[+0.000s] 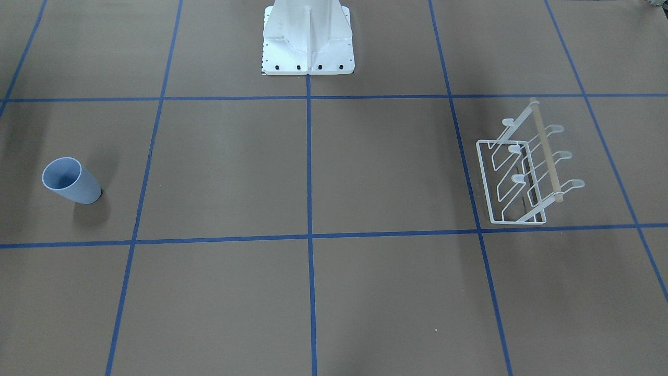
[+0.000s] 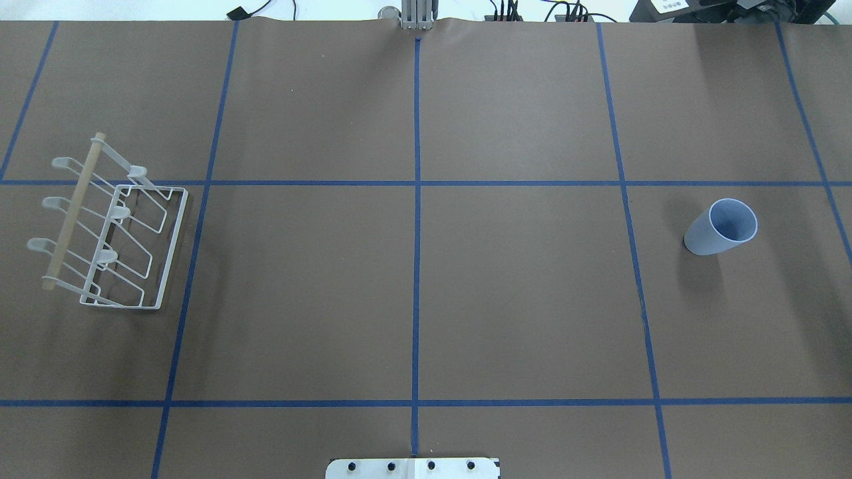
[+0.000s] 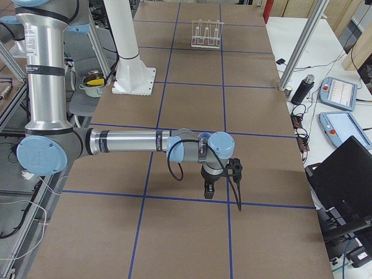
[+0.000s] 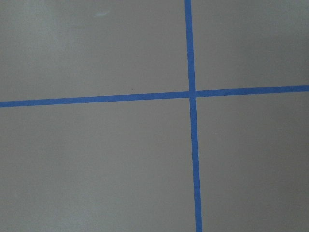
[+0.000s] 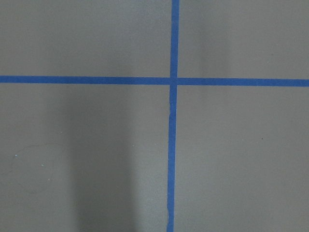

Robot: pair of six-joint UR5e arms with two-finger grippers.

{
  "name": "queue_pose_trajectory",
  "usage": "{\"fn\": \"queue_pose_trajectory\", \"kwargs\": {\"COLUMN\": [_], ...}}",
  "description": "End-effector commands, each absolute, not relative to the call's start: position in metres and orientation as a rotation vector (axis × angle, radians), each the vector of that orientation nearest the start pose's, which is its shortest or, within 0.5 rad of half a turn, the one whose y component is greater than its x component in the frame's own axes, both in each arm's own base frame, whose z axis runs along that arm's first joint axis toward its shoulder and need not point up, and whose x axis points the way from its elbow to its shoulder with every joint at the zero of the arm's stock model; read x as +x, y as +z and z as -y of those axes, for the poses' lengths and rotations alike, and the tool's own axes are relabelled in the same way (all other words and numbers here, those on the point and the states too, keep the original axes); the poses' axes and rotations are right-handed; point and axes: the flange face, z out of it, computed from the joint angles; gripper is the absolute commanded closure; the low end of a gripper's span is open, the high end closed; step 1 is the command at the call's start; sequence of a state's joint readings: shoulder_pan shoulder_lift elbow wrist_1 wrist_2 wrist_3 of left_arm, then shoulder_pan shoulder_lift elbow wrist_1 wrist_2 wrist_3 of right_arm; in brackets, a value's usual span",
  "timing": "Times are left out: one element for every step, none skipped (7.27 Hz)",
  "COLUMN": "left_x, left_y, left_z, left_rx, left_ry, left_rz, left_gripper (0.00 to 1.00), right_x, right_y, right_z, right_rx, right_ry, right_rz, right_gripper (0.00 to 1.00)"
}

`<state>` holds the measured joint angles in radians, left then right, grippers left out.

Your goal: Hang cup on cup holder

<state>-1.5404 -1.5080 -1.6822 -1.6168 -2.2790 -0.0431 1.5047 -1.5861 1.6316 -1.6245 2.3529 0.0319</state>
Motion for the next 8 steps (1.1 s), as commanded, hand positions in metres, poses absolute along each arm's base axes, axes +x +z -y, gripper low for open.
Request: {"fn": "queue_pose_trajectory", "kwargs": {"left_x": [-0.054, -0.054, -0.055, -0.054, -0.054, -0.054, -0.054, -0.056], "left_y": [0.632, 0.632, 0.632, 0.628, 0.623, 0.618, 0.615, 0.594], "left_z": [0.473, 0.473, 0.473, 0.475, 0.475, 0.476, 0.475, 0.472], "left_rx": [0.066, 0.068, 0.070, 0.077, 0.087, 0.092, 0.099, 0.137], "left_ry": [0.022, 0.023, 0.022, 0.026, 0.030, 0.025, 0.028, 0.039], "left_rz": [-0.711, -0.711, -0.711, -0.710, -0.708, -0.707, -0.711, -0.714], "left_gripper": [0.01, 0.01, 0.01, 0.01, 0.01, 0.01, 0.01, 0.01], "right_x": [0.031, 0.031, 0.031, 0.031, 0.031, 0.031, 0.031, 0.031], "right_y": [0.639, 0.639, 0.638, 0.633, 0.633, 0.632, 0.630, 0.619], "right_z": [0.488, 0.488, 0.490, 0.492, 0.492, 0.493, 0.493, 0.495], "right_rx": [-0.041, -0.042, -0.040, -0.033, -0.031, -0.031, -0.026, -0.005], "right_ry": [-0.031, -0.032, -0.031, -0.027, -0.029, -0.027, -0.030, -0.038], "right_rz": [0.780, 0.780, 0.780, 0.779, 0.777, 0.774, 0.774, 0.775], "right_gripper": [0.00, 0.00, 0.00, 0.00, 0.00, 0.00, 0.00, 0.00]}}
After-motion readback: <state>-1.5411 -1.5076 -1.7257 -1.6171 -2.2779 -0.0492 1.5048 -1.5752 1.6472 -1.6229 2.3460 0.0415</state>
